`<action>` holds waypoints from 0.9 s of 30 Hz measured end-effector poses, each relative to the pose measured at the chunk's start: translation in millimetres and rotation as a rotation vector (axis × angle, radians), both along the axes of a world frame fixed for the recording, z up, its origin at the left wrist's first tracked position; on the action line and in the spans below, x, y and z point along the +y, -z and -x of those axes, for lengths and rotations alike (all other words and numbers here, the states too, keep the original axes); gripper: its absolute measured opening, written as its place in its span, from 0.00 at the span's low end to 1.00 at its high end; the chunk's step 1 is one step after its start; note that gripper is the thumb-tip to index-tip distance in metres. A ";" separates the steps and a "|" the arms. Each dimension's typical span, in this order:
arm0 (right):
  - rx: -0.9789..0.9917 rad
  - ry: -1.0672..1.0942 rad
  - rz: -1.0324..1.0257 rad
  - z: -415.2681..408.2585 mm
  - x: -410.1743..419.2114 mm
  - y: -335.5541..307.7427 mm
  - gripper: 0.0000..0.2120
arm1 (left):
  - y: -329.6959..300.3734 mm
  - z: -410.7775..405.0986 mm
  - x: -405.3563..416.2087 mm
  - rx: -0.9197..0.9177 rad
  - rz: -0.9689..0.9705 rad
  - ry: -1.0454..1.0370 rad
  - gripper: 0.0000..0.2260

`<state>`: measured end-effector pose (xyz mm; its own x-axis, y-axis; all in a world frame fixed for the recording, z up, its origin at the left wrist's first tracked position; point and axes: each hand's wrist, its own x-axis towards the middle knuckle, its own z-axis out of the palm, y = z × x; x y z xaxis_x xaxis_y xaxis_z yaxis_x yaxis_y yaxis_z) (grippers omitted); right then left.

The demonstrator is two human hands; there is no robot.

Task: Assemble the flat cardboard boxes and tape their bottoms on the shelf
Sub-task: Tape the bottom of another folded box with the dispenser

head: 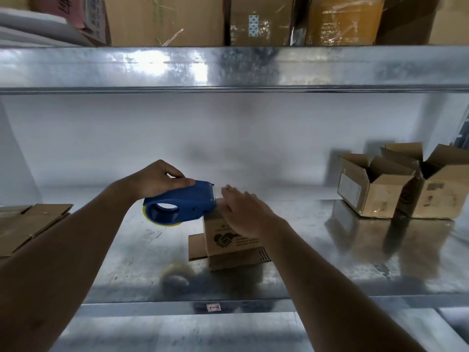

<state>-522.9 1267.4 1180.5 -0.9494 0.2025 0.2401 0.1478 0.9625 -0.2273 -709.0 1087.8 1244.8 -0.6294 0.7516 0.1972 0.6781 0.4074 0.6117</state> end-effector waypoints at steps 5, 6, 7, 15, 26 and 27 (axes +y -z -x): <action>-0.076 0.000 -0.189 5.6 9.7 29.6 0.30 | 2.5 -2.8 -5.9 -0.019 -0.011 -0.008 0.10; -0.077 0.004 -0.194 6.8 10.2 29.9 0.30 | 3.8 -4.0 -8.1 -0.031 -0.025 -0.010 0.09; -0.078 0.008 -0.199 7.3 9.7 28.2 0.30 | 5.3 -5.8 -11.2 -0.045 -0.044 -0.015 0.09; -0.108 0.048 -0.109 4.5 3.3 17.4 0.29 | 22.0 -6.3 -45.4 -0.089 -0.148 0.000 0.07; -0.092 0.275 -0.044 23.3 -24.6 2.5 0.27 | 35.4 5.8 -94.4 -0.118 0.020 0.196 0.19; -0.072 0.303 -0.064 27.7 -30.4 2.4 0.26 | 36.0 7.2 -93.8 -0.115 0.015 0.188 0.19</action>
